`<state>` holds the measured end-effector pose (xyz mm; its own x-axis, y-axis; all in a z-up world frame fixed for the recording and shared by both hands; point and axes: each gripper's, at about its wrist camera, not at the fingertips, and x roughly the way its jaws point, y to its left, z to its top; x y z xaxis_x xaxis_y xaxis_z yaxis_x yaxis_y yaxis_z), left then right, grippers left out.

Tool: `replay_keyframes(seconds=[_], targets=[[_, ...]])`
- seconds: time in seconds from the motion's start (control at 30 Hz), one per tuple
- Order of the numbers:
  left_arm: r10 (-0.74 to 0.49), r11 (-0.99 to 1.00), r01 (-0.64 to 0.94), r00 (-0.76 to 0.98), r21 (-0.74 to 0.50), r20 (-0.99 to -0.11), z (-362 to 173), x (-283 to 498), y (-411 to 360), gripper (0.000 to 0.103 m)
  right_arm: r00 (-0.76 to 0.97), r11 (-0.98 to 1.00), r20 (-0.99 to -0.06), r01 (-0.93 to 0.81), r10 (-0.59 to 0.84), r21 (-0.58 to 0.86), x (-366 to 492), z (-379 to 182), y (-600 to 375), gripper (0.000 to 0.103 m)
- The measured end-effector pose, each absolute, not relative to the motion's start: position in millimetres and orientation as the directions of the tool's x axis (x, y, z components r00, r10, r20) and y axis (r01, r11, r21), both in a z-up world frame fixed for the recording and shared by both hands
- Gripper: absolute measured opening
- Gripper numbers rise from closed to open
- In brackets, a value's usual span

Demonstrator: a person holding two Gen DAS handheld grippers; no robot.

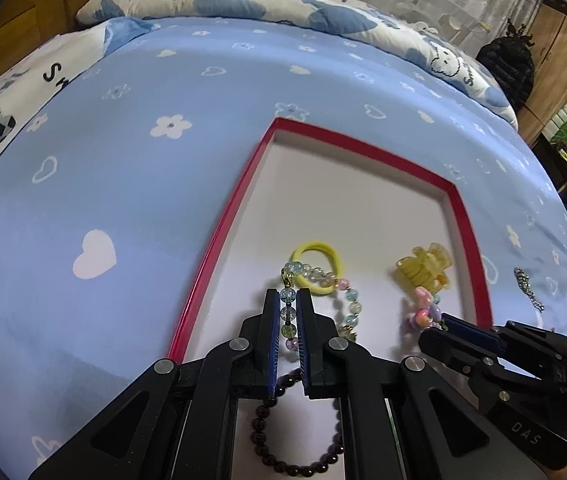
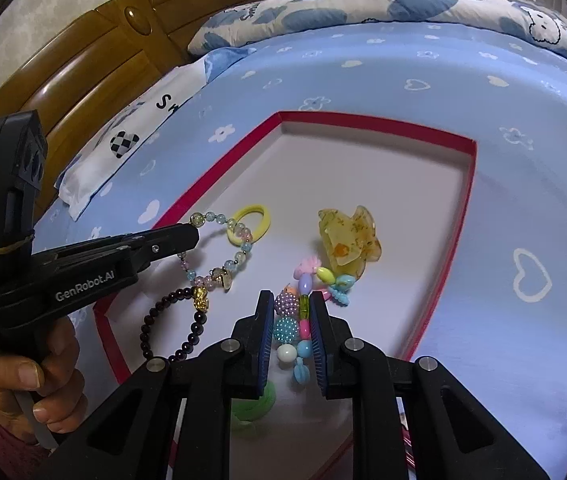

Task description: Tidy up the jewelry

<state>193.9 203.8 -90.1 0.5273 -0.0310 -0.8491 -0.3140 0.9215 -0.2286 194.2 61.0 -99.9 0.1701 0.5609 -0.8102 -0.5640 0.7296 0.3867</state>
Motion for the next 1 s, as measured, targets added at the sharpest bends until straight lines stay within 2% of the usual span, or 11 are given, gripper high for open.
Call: replay_keyframes(seconds=[0.27,0.57,0.67,0.8,1.0], targets=[[-0.024,0.913,-0.339,0.509,-0.226,-0.86,-96.3,191.5,206.5,0.008,0.165,0.73,-0.816,-0.568,0.554,0.38,196.4,-102.7,65.2,0.018],[0.002,0.912,-0.355,0.508,-0.208,-0.861,-92.0,186.6,204.2,0.021,0.169,0.732,-0.808,-0.555,0.564,0.395,195.1,-99.9,61.4,0.022],[0.0,0.908,-0.359,0.516,-0.216,-0.857,-86.7,181.6,204.0,0.029,0.176,0.734,-0.801,-0.544,0.573,0.406,194.6,-95.4,55.3,0.026],[0.007,0.898,-0.371,0.547,-0.235,-0.837,-72.8,169.2,202.4,0.042,0.209,0.734,-0.776,-0.533,0.596,0.42,192.6,-80.7,41.8,0.038],[-0.011,0.884,-0.366,0.607,-0.292,-0.795,-46.8,145.4,194.2,0.053,0.276,0.746,-0.733,-0.495,0.622,0.446,188.7,-57.6,10.4,0.046]])
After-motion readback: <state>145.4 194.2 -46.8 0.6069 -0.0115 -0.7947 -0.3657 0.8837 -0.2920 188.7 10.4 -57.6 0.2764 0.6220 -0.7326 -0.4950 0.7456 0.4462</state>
